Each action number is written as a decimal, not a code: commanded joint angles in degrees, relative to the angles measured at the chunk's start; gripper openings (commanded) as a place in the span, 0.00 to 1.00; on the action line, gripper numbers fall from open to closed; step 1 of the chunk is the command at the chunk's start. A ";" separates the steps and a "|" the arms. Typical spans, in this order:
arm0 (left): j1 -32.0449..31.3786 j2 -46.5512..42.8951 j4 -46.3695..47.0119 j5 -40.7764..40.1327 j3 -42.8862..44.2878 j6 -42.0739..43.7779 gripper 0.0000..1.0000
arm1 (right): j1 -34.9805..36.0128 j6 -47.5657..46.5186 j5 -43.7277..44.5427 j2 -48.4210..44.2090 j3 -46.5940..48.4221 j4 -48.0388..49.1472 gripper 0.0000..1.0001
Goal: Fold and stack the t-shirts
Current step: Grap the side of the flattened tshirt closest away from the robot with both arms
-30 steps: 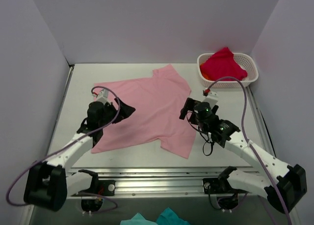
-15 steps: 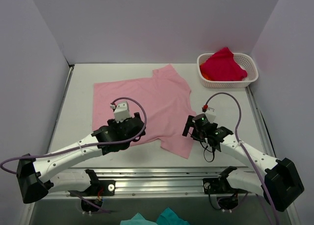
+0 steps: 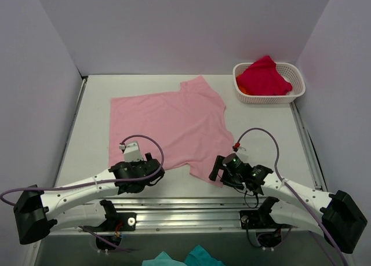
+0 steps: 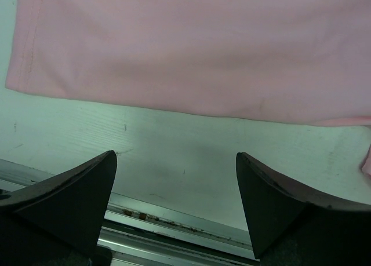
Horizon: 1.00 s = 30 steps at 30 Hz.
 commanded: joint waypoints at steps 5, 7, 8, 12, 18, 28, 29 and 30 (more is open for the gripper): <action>-0.38 -6.16 -1.75 -0.80 -3.22 -4.64 0.91 | 3.08 7.21 2.16 -2.44 -4.77 1.37 0.95; -0.38 -6.78 -2.01 -0.98 -3.84 -5.79 0.91 | 3.17 7.91 1.81 -1.48 -5.91 3.05 0.93; -0.38 -6.87 -2.10 -0.89 -3.93 -5.97 0.91 | 3.17 8.00 1.46 -0.08 -6.17 4.79 0.91; -0.38 -7.05 -2.36 -0.98 -3.93 -6.14 0.90 | 3.43 8.09 1.20 3.71 -6.79 8.24 0.81; -0.38 -7.48 -3.50 -1.07 -4.28 -7.98 0.90 | 3.61 7.21 1.99 4.42 -5.74 7.10 0.50; -0.38 -5.29 -5.08 -1.95 -5.69 -14.48 0.87 | 3.08 5.46 9.88 -0.85 -2.32 -3.26 0.02; -0.29 -4.50 -6.48 -2.03 -5.42 -15.71 0.86 | 2.04 5.02 10.16 -1.03 -2.31 -2.75 0.00; -0.29 -3.63 -6.93 -1.95 -5.07 -17.03 0.86 | 1.33 4.58 9.81 -1.12 -2.48 -2.14 0.00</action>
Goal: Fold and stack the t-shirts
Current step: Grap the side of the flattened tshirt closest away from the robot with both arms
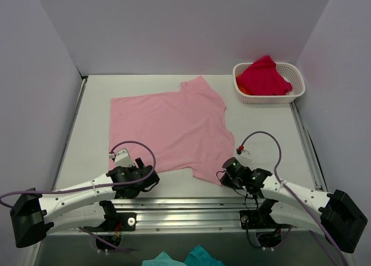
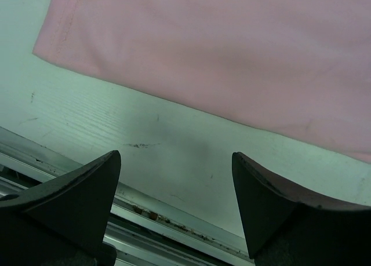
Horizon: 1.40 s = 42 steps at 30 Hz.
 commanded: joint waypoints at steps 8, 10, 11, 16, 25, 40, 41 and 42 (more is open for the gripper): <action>-0.25 3.05 -7.03 -1.03 2.98 -7.98 0.80 | -15.04 -9.48 -1.62 -0.29 2.19 1.20 0.00; -0.25 3.49 -7.74 -0.76 3.60 -8.60 0.80 | -18.46 -11.34 -3.29 1.63 2.72 2.60 0.00; -0.25 3.76 -8.26 -0.68 3.86 -8.95 0.80 | -19.35 -12.91 -3.56 2.34 3.33 2.96 0.00; -0.34 5.95 -8.97 0.73 4.04 -10.54 0.77 | -24.63 -15.12 -7.08 5.17 3.07 5.42 0.00; -0.51 12.02 -9.67 2.84 5.62 -12.03 0.68 | -30.43 -15.21 -7.96 1.91 2.28 5.77 0.00; -0.69 12.46 -6.95 3.63 4.21 -10.98 0.77 | -38.86 -17.41 -10.67 5.87 5.09 8.67 0.00; -0.69 12.72 -6.78 3.81 4.13 -10.71 0.76 | -39.31 -17.67 -10.95 5.95 5.53 8.59 0.00; -0.69 12.81 -6.43 3.81 4.04 -10.45 0.75 | -39.66 -18.02 -11.04 6.13 6.14 8.50 0.00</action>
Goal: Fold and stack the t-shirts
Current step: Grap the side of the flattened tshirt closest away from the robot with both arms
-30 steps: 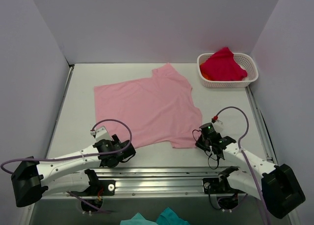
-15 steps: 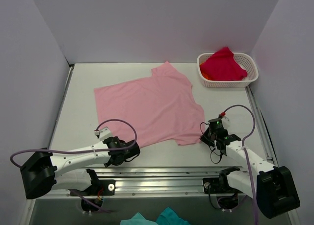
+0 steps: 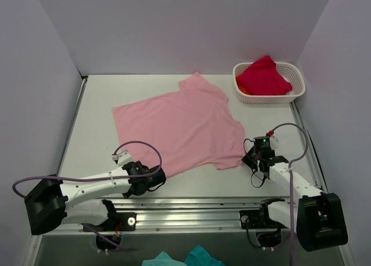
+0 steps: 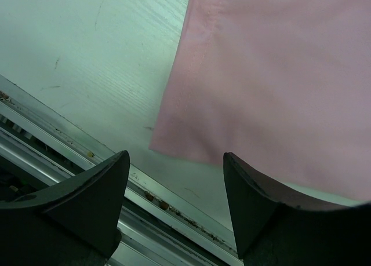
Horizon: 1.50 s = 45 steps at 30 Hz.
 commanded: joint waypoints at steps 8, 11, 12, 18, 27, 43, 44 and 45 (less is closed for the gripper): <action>-0.89 -0.48 3.12 0.97 -0.05 2.52 0.57 | -4.93 -3.65 -2.60 4.22 5.08 2.07 0.00; -0.89 -0.39 4.96 2.63 0.56 5.24 0.57 | -6.15 -4.35 -3.39 5.54 5.96 2.69 0.00; -1.15 -0.22 5.14 3.07 0.83 5.42 0.59 | -6.33 -4.36 -3.75 6.07 6.14 2.78 0.00; -2.29 0.14 4.79 3.52 0.65 4.46 0.64 | -8.35 -4.79 -4.62 6.60 7.55 2.78 0.00; -2.47 1.27 13.93 6.68 -2.86 6.22 0.65 | -10.91 -5.15 -6.21 7.21 8.60 3.22 0.00; -2.56 0.31 17.09 8.09 -6.64 5.25 0.27 | -11.08 -5.32 -5.51 8.18 8.25 3.84 0.00; -2.56 0.40 17.09 8.09 -6.56 5.25 0.23 | -11.17 -5.41 -5.42 8.18 8.25 3.75 0.00; -2.56 0.48 17.01 8.00 -6.55 5.25 0.20 | -11.17 -5.41 -5.42 8.01 8.25 3.66 0.00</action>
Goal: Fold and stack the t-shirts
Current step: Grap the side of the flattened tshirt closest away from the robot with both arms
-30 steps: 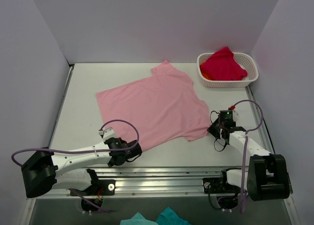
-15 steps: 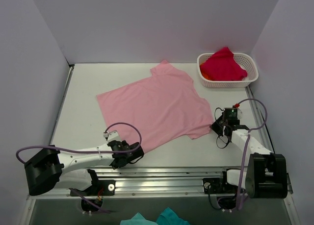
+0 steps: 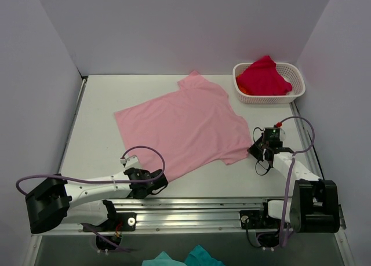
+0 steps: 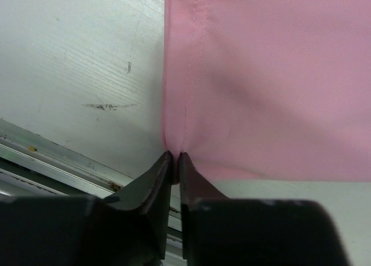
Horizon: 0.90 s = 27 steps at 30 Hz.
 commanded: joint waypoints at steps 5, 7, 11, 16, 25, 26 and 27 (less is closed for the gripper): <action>-0.42 -1.70 1.33 0.35 -0.37 -0.83 0.05 | -0.74 -0.69 1.25 -0.98 1.83 -0.73 0.00; -0.42 -3.37 -0.25 -0.27 0.25 -0.74 0.03 | -0.74 -0.69 1.34 -1.51 2.18 -1.70 0.00; -0.42 -6.71 -4.73 -2.72 2.27 -1.00 0.02 | -0.74 -0.86 1.43 -4.31 3.58 -3.46 0.00; -0.24 -11.63 -10.27 -6.50 3.85 -1.18 0.02 | -0.74 -1.39 1.16 -7.04 5.17 -7.94 0.00; 0.81 -17.09 -12.82 -9.67 4.55 0.57 0.02 | 0.57 -0.34 -0.77 -6.53 6.92 -7.68 0.00; 1.25 -17.52 -12.65 -10.37 4.73 1.10 0.02 | 1.01 -0.08 -0.77 -6.00 8.23 -7.51 0.00; 1.69 -18.31 -12.38 -10.64 5.08 1.80 0.02 | 1.19 0.19 -0.68 -5.56 9.03 -7.51 0.00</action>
